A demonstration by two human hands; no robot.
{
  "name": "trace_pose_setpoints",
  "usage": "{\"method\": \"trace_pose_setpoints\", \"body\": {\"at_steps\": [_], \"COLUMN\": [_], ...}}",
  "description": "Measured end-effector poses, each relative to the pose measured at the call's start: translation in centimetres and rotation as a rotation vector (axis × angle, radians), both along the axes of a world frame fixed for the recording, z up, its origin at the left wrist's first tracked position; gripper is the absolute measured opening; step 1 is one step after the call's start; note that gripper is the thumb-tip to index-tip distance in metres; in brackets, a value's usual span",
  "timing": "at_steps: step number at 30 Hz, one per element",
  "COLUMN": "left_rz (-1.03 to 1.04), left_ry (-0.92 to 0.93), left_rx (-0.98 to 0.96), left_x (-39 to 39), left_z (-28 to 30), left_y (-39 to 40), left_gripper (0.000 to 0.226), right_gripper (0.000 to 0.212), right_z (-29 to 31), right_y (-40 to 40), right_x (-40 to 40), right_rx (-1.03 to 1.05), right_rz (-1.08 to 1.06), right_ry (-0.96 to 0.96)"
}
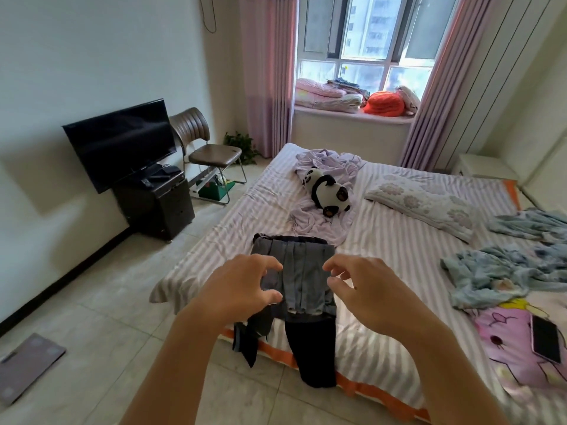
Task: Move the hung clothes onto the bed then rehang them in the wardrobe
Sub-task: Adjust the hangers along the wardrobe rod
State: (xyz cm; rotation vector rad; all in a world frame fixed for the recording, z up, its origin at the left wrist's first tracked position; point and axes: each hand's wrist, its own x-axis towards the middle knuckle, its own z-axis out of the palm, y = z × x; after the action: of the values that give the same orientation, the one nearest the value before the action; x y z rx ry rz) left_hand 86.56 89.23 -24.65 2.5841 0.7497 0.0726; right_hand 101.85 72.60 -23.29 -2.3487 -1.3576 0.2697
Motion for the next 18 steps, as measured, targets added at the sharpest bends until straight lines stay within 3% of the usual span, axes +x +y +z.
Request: {"method": "trace_pose_setpoints", "body": {"at_steps": [18], "left_rz": [0.06], "left_ry": [-0.002], "left_rx": [-0.071], "left_x": [18.7], "left_z": [-3.3], "left_y": [19.9], "left_gripper": [0.049], "right_gripper": [0.023], "right_z": [-4.2], "right_y": [18.6], "right_x": [20.0], "right_rx": [-0.026], "right_rz": [-0.051], "right_ry": [-0.009]}}
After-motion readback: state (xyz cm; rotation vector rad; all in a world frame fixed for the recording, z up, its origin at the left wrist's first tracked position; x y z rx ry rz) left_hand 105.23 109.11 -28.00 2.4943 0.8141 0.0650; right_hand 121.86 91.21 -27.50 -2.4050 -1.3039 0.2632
